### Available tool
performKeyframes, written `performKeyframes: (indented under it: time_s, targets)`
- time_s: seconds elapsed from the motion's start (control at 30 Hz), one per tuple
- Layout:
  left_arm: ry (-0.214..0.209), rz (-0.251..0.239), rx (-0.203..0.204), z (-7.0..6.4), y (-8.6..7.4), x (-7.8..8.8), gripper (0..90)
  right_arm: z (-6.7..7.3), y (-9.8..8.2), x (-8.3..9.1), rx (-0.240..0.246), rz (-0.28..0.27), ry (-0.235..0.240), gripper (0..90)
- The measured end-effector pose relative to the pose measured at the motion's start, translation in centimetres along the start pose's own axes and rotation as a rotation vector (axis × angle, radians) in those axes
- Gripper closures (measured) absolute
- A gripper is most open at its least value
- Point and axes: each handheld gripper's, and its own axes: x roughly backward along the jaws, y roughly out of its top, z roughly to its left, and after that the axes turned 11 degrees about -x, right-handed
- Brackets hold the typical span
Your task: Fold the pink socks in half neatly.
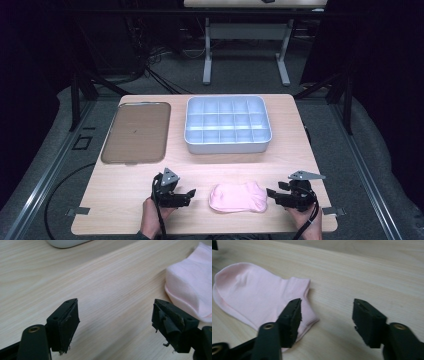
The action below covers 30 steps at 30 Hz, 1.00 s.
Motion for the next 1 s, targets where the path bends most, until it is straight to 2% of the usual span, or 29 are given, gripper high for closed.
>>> performKeyframes:
  time_s: [0.03,0.17,0.27,0.37,0.63,0.87,1.0]
  targets:
    - [-0.013,0.005,-0.01,-0.3,0.2,-0.3,23.4,0.5,-0.1,-0.2,0.0,0.027,0.001,46.6]
    - [-0.053,-0.01,-0.026,-1.3,0.9,-0.8,26.5,1.2,-0.5,-0.8,0.003,0.054,0.0,52.6]
    - [-0.066,-0.01,-0.044,-1.6,1.2,-1.0,28.8,1.5,-0.6,-1.3,-0.008,0.055,0.001,55.1]
    - [-0.1,-0.01,-0.061,-2.4,1.7,-1.5,30.4,1.6,-0.5,-1.6,-0.007,0.061,0.001,56.4]
    - [-0.163,-0.004,-0.073,-3.2,1.9,-2.1,36.8,2.0,-0.6,-1.8,0.001,0.079,-0.03,59.4]
    - [-0.197,-0.014,-0.077,-3.6,2.2,-2.0,36.0,2.1,-0.8,-2.0,0.005,0.081,-0.044,60.5]
    - [-0.205,0.006,-0.085,-3.9,2.2,-2.3,37.8,2.2,-0.8,-2.0,0.018,0.081,-0.048,61.8]
